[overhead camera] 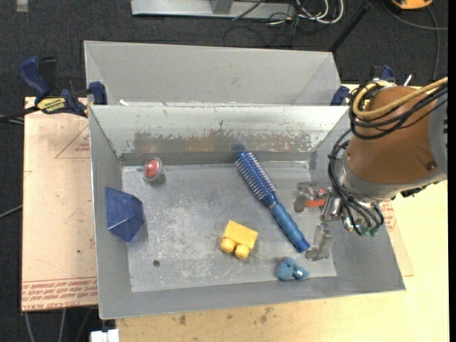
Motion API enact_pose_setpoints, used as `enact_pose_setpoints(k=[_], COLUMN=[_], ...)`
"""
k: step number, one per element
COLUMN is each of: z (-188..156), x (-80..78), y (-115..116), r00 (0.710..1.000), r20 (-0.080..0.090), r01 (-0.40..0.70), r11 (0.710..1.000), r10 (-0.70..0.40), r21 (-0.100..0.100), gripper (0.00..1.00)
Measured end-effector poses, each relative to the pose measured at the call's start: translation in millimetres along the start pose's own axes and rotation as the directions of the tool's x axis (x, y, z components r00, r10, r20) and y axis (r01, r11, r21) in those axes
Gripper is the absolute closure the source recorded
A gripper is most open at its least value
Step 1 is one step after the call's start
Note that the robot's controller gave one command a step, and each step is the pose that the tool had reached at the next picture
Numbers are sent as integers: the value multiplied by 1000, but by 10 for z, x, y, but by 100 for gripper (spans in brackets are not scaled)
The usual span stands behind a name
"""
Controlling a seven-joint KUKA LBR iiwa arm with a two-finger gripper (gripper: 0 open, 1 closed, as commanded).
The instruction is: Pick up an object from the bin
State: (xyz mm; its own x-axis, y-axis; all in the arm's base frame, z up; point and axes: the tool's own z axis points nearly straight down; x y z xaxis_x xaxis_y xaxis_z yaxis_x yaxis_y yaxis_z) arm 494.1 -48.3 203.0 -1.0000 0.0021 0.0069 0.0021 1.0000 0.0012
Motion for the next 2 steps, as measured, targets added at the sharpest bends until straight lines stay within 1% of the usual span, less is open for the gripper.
enact_pose_setpoints(k=[1,2], z=[1320,1021], x=[-473,-668], y=[-139,-74], r00=[892,803], r20=[13,9], r01=[-452,-596], r11=[892,803], r10=[452,596], r21=[-4,-6], gripper=[0,0])
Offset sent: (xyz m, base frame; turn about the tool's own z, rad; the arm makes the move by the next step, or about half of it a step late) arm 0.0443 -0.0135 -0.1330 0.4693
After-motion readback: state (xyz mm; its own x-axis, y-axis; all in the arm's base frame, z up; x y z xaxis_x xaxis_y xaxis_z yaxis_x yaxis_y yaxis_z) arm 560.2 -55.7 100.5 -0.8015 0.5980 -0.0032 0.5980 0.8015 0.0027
